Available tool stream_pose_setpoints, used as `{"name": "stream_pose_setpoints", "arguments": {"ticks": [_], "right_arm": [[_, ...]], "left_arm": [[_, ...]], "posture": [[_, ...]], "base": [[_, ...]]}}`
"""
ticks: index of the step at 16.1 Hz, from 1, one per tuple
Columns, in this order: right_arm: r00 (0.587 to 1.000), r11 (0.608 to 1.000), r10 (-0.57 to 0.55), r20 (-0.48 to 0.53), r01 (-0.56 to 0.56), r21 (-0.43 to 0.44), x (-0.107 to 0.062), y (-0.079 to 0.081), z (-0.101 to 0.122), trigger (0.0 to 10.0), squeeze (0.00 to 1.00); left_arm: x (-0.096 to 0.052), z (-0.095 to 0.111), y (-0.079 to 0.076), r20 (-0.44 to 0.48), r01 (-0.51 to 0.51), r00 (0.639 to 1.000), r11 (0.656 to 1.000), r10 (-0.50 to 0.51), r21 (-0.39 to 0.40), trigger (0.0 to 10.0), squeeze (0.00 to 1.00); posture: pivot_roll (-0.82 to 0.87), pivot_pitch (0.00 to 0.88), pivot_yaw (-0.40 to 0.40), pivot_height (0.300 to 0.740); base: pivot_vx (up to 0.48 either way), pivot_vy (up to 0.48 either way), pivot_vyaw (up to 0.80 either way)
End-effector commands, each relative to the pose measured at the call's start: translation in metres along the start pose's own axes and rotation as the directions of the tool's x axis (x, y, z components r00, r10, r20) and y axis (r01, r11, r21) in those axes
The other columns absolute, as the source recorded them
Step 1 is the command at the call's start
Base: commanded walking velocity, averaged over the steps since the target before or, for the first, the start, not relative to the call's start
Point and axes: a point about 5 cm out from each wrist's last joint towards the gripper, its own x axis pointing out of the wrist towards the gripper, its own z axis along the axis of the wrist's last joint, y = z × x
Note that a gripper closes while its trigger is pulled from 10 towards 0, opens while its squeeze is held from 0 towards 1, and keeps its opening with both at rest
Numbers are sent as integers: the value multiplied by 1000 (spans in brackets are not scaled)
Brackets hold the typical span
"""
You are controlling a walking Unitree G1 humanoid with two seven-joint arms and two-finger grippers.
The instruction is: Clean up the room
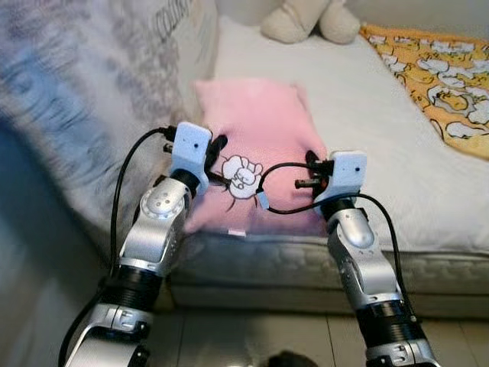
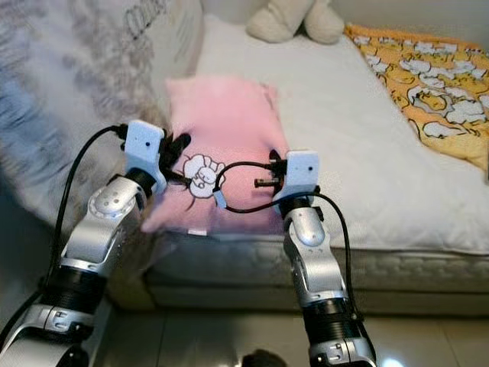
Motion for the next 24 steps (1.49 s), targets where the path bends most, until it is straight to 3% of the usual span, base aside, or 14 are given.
{"name": "stream_pose_setpoints", "arguments": {"ticks": [1, 8, 11, 13, 14, 15, 17, 21, 24], "right_arm": [[992, 992, -129, 10, 129, -15, -3, -30, 1, 10000, 0], [994, 994, -113, 8, 113, -15, 1, -26, 2, 10000, 0], [994, 994, -113, -12, 113, 8, 14, -27, 6, 10000, 0], [996, 996, -76, -37, 78, 50, 40, -20, 13, 10000, 0], [996, 996, -76, -37, 78, 50, 40, -20, 13, 10000, 0], [996, 995, -74, -55, 78, 64, 52, -20, 16, 10000, 0], [993, 994, -89, -79, 93, 52, 61, -24, 17, 10000, 0], [992, 994, -107, -69, 108, 4, 69, -29, 24, 10000, 0], [990, 994, -104, -100, 101, -32, 72, -33, 17, 10000, 0]], "left_arm": [[0, 12, 16, 44, -83, 996, 996, 82, 19, 10000, 0], [0, 14, 18, 45, -86, 995, 996, 85, 12, 10000, 0], [3, 14, 23, 27, -118, 993, 993, 117, 28, 10000, 0], [12, 18, 31, 6, -128, 992, 987, 128, 96, 10000, 0], [12, 18, 31, 6, -128, 992, 987, 128, 96, 10000, 0], [22, 17, 34, -19, -101, 994, 987, 104, 123, 10000, 0], [35, 19, 35, -44, -78, 995, 988, 85, 132, 10000, 0], [46, 21, 43, -75, -101, 991, 981, 115, 169, 10000, 0], [51, 20, 51, -87, -123, 986, 974, 141, 188, 10000, 0]], "posture": [[38, 0, -44, 719], [42, 0, -43, 719], [44, 0, -42, 719], [66, 0, -51, 719], [66, 0, -51, 719], [87, 6, -64, 719], [98, 38, -65, 719], [95, 90, -64, 719], [98, 151, -68, 719]], "base": [[480, 0, 0], [480, 0, 0], [320, 0, 0], [0, 0, 0], [0, 0, 0], [0, 0, 0], [0, 0, 0], [0, 0, 0], [0, 0, 0]]}}
